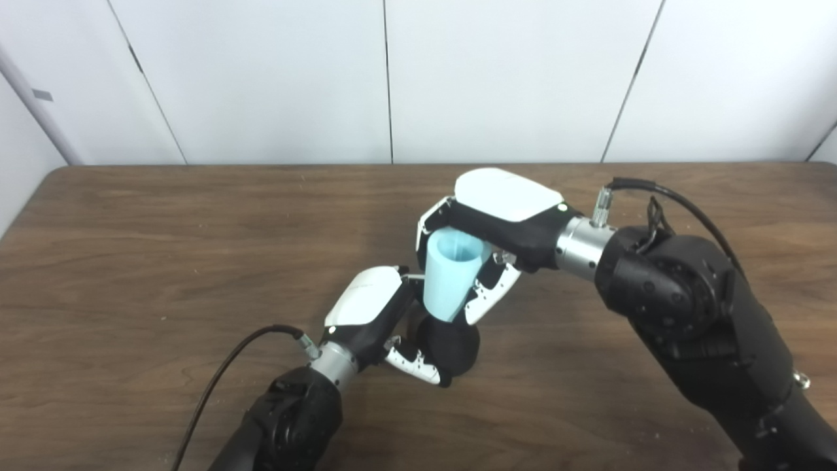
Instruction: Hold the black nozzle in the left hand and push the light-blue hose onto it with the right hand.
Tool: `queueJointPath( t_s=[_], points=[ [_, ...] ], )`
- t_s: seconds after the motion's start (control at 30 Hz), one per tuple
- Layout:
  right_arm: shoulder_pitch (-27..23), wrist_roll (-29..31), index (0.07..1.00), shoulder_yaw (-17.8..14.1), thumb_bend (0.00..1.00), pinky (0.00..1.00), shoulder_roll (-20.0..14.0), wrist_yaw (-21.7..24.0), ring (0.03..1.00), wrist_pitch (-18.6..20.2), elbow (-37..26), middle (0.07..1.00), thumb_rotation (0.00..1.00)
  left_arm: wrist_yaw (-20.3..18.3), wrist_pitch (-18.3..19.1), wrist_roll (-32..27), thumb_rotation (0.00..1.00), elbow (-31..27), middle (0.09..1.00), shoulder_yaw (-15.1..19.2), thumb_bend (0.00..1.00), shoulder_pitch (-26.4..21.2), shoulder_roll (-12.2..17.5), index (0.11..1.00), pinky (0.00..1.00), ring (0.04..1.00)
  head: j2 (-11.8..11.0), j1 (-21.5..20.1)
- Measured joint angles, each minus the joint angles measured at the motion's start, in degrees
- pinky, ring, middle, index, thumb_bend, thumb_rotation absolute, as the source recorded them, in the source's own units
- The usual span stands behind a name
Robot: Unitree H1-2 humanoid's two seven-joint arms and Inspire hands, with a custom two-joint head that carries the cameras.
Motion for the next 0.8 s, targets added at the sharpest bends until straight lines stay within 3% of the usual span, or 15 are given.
queueJointPath(
  t_s=[0.2, 0.37, 0.43, 0.57, 0.67, 0.8],
  points=[
    [0.26, -1.11, 0.822, -0.15, 0.95, 0.8, 0.01, 0.07, 0.898, -0.85, -0.25, 0.917, 0.26, 0.0, -0.1, 0.07, 0.0, 0.03, 0.464, 0.0, 0.52, 0.0, -0.01, 0.496, 0.93, 0.646, 0.0, 0.09],
    [0.26, -1.49, 0.825, -0.38, 0.96, 0.81, 0.03, 0.08, 0.906, -1.19, -0.81, 0.925, 0.27, 0.0, -0.1, 0.15, 0.0, 0.03, 0.464, 0.0, 0.52, 0.0, -0.02, 0.496, 0.93, 0.646, 0.0, 0.09],
    [0.27, -1.5, 0.86, -0.57, 0.99, 0.87, 0.07, 0.13, 0.946, -1.27, -0.96, 0.965, 0.31, 0.0, -0.1, 0.16, 0.0, 0.04, 0.466, -0.01, 0.52, -0.01, -0.03, 0.495, 0.93, 0.646, 0.09, 0.17],
    [0.4, -1.48, 0.887, -3.87, 1.0, 0.89, 0.54, -0.49, 0.962, -1.26, -3.19, 0.988, 0.36, 0.01, -0.1, 0.28, 0.0, 0.05, 0.466, -0.01, 0.52, 0.04, -0.18, 0.495, 0.93, 0.646, 0.18, 0.26],
    [0.51, -1.2, 0.979, -5.89, 0.91, 0.89, 0.99, -2.58, 0.953, -1.75, -3.7, 0.986, 0.47, 0.07, -0.13, 0.31, 0.0, 0.22, 0.467, 0.0, 0.52, 0.06, -0.26, 0.495, 0.93, 0.645, 0.18, 0.26],
    [1.81, -1.01, 0.99, -7.57, 0.88, 0.87, 2.36, -5.97, 0.952, -3.09, -3.67, 0.981, 0.52, 0.09, -0.13, 0.34, 0.0, 0.3, 0.47, 0.01, 0.52, 0.06, -0.38, 0.494, 0.92, 0.644, 0.09, 0.44]
  ],
)
